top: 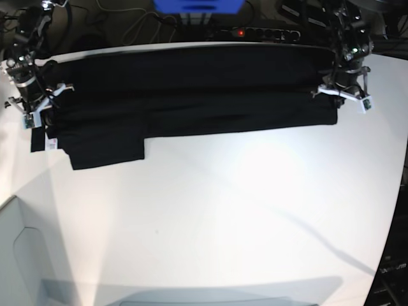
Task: Fold the T-shirt properly
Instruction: 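Adjust the folded edge with the right gripper, holding with the left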
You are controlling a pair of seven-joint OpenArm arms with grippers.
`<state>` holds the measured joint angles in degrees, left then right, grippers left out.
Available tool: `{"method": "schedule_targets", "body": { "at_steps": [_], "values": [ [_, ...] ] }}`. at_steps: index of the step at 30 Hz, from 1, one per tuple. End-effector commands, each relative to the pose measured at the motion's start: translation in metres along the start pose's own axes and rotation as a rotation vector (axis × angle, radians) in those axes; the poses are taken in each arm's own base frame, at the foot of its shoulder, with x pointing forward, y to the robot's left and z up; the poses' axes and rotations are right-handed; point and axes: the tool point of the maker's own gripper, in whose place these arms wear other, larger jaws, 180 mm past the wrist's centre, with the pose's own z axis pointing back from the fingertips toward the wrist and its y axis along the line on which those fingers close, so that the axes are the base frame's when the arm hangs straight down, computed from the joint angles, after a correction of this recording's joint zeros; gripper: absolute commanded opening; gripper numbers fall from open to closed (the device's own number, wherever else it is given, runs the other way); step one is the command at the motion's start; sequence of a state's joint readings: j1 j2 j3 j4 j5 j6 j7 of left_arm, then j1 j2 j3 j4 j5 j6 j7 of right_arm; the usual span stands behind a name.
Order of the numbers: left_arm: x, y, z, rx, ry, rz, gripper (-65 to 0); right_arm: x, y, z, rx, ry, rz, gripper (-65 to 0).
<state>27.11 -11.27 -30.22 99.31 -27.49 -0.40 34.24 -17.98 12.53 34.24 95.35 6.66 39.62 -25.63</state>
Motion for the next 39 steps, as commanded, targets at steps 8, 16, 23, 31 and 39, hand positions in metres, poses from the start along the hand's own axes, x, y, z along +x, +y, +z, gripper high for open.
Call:
{"method": "schedule_targets", "body": {
  "at_steps": [8,16,23,31,39],
  "values": [
    [0.010,0.004,0.001,0.009,-0.034,-0.011,-65.0,0.041,-0.016,-0.004,-0.026,-0.100,0.032,-65.0],
    [-0.002,0.011,-0.003,0.024,0.000,0.000,-65.0,0.011,-0.019,-0.006,-0.014,-0.023,0.010,-65.0],
    [-0.006,0.007,-0.006,0.015,0.010,0.000,-65.0,-0.010,-0.005,-0.003,0.031,0.036,0.034,-57.4],
    [-0.008,0.002,-0.005,0.002,0.016,-0.008,-65.0,0.020,-0.033,0.019,-0.070,-0.045,0.061,-34.0],
    [-0.010,0.004,-0.005,0.006,0.021,-0.007,-65.0,0.087,-0.011,0.010,-0.048,-0.169,0.129,-33.7]
  ]
}}
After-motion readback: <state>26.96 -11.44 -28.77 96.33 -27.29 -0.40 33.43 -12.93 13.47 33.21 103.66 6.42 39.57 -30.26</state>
